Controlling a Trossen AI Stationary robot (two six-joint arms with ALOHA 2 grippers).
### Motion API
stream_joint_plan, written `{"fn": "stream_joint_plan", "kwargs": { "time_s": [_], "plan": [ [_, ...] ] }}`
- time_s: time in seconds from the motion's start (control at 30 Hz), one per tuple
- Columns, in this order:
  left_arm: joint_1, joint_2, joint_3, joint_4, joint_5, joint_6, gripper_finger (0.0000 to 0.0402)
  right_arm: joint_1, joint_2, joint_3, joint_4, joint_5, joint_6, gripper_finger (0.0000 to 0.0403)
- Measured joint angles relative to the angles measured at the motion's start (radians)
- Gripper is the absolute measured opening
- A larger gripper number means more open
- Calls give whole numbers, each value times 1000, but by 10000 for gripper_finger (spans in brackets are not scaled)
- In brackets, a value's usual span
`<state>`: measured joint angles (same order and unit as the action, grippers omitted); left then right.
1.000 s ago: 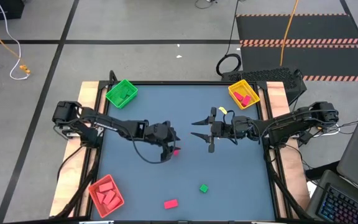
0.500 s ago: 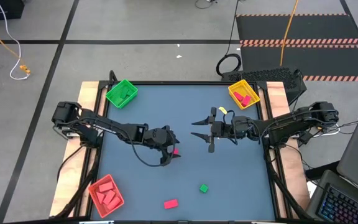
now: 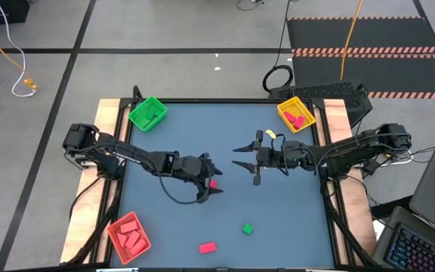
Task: Sort & place blocks by color
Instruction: Put the red block into the yellow bin
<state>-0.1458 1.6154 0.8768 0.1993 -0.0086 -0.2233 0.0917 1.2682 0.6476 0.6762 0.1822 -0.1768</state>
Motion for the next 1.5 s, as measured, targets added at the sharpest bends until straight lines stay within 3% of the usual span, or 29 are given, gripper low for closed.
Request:
{"fn": "stream_joint_plan", "kwargs": {
  "time_s": [0.27,0.43,0.83,1.1,1.37,1.5],
  "plan": [
    [-2,-8,0,14,0,-37,347,0,0,0,0,0,0,169],
    [2,-58,-1,42,-18,52,347,0,0,0,6,0,18,169],
    [51,-351,-5,109,-88,252,347,2,0,0,33,-3,345,169],
    [57,-401,-34,106,-186,273,347,2,0,-1,-84,-1,458,169],
    [105,-436,-221,417,-221,207,347,2,11,-1,-164,-3,522,169],
    [119,-491,-289,512,-222,188,347,8,68,1,-146,1,463,169]
  ]
}}
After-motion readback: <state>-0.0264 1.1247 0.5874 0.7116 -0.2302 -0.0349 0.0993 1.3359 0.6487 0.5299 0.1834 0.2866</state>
